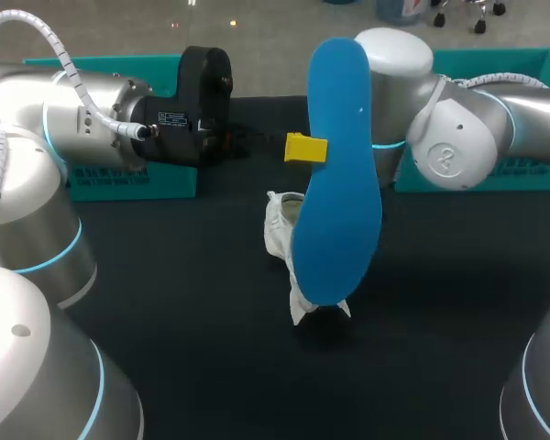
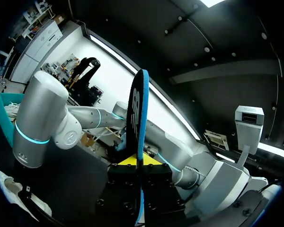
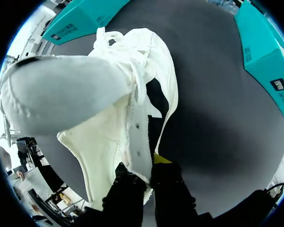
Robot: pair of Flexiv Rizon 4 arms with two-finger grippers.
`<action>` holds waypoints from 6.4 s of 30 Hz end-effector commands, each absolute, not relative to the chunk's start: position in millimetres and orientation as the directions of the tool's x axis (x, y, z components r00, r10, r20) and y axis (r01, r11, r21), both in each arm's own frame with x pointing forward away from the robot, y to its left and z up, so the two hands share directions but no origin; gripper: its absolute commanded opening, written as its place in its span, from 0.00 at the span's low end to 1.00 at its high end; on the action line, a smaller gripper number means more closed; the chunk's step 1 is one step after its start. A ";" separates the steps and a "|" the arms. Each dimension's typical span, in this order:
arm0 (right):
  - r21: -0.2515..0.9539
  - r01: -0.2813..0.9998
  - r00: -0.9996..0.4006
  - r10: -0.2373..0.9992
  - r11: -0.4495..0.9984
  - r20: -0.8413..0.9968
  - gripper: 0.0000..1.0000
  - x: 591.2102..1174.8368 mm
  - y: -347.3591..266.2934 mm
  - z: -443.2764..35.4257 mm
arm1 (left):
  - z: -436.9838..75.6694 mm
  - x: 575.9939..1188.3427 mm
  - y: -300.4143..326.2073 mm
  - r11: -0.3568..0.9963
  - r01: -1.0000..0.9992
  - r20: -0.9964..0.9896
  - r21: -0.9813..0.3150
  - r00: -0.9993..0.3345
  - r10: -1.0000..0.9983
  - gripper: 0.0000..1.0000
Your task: Take the shoe out of the shoebox, open the shoe tongue, remove and reinsert the insole, then place the shoe into the shoebox
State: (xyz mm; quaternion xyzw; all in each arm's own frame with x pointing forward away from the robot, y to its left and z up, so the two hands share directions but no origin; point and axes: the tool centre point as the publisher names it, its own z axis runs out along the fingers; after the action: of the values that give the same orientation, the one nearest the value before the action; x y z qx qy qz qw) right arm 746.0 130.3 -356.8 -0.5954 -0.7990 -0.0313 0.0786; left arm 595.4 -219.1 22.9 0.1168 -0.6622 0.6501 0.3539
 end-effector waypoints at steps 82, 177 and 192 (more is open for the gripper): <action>-0.029 0.999 0.012 0.582 0.021 0.813 1.00 784.2 71.9 -276.3 | 22.7 595.3 -219.8 0.127 -0.615 0.621 -0.778 -0.722 0.306 0.00; 0.193 0.979 -0.176 0.200 -0.069 0.964 1.00 833.3 28.1 -125.8 | -61.5 722.7 -225.1 0.000 0.775 -0.751 -0.632 -0.613 0.246 0.00; 0.186 0.979 -0.167 0.198 -0.083 0.966 1.00 828.3 30.1 -122.6 | -100.5 771.5 -230.6 -0.032 0.993 -0.960 -0.116 -0.104 0.260 0.00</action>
State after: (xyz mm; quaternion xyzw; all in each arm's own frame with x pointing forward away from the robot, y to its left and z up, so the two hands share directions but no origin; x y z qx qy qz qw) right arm 832.1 27.9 -123.5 -0.5194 -0.5644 -0.5164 0.3809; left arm 764.4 -221.5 -94.4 -0.5062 -0.6045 0.5059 -0.3498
